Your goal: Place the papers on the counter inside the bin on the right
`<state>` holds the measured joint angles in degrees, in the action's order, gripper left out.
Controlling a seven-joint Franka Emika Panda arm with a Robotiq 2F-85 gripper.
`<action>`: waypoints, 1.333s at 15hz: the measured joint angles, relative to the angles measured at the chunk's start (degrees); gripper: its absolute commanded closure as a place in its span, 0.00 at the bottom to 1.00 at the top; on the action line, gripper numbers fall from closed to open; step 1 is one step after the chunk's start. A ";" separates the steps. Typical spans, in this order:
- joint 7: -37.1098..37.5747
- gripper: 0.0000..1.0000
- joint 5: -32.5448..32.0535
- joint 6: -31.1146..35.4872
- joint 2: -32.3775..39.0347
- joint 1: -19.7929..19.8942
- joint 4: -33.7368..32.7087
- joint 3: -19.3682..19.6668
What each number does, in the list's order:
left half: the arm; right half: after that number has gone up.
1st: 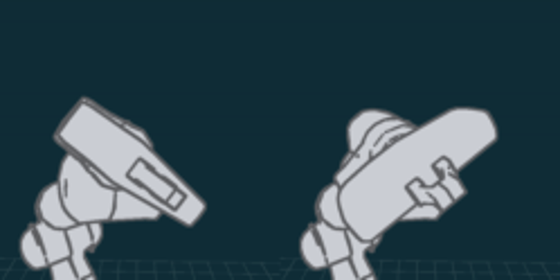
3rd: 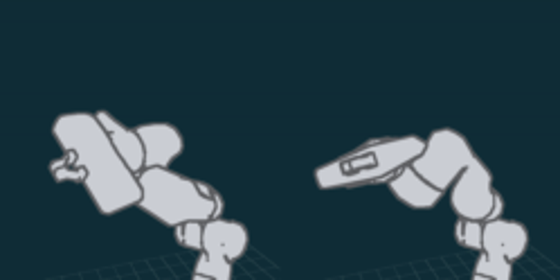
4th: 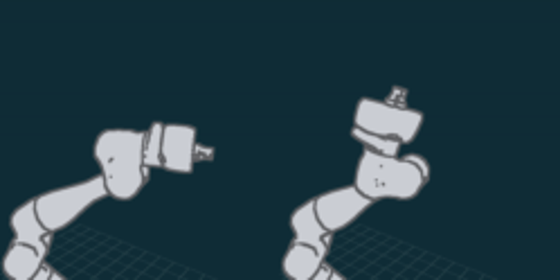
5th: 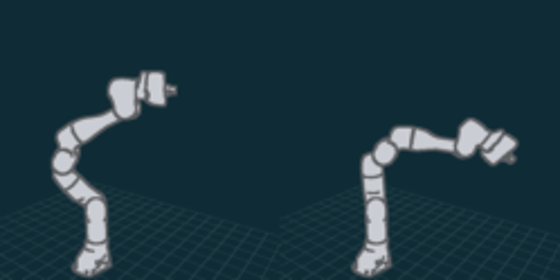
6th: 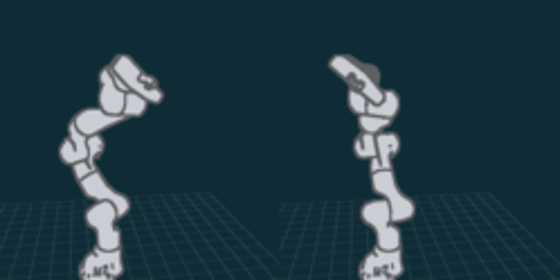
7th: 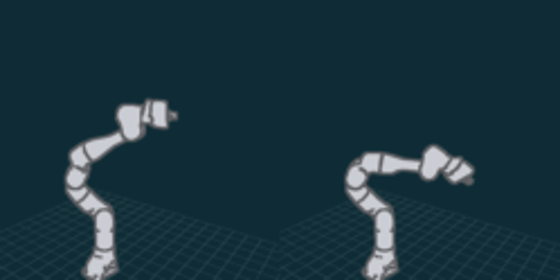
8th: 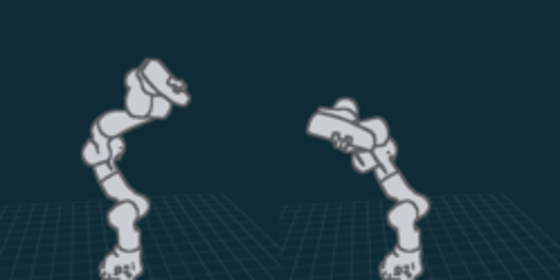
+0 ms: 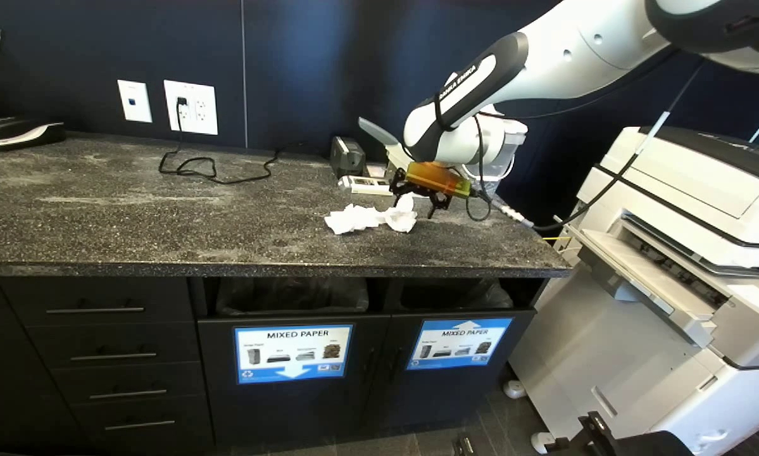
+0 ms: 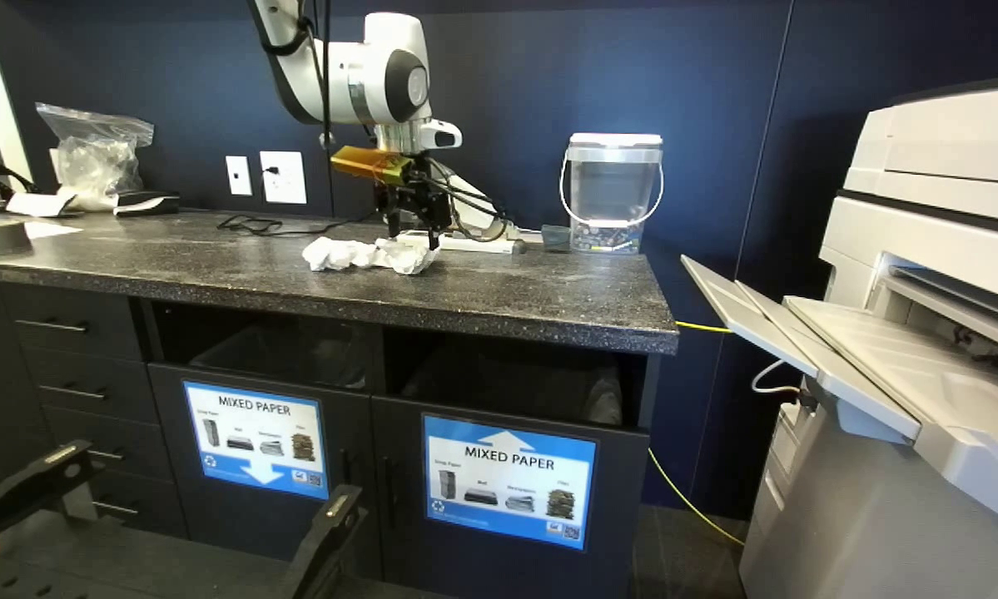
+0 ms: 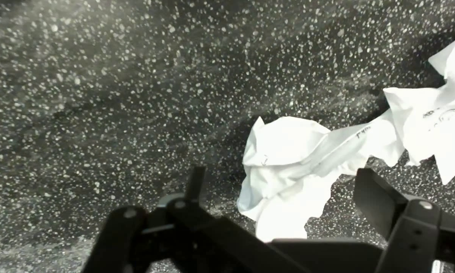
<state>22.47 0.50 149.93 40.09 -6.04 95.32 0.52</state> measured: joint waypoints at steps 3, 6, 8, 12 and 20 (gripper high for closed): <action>1.77 0.00 0.04 -0.12 2.06 -0.58 -2.53 0.73; 2.86 0.00 0.04 -0.43 4.00 -1.29 -4.35 1.39; 3.28 0.00 0.04 -0.65 5.26 -1.61 -5.43 1.67; 3.60 0.00 0.04 -1.09 7.41 -2.19 -7.51 2.52; 3.64 0.65 0.04 -1.34 9.32 -3.06 -10.14 3.86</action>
<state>26.11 0.54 148.59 49.40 -9.10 85.18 4.38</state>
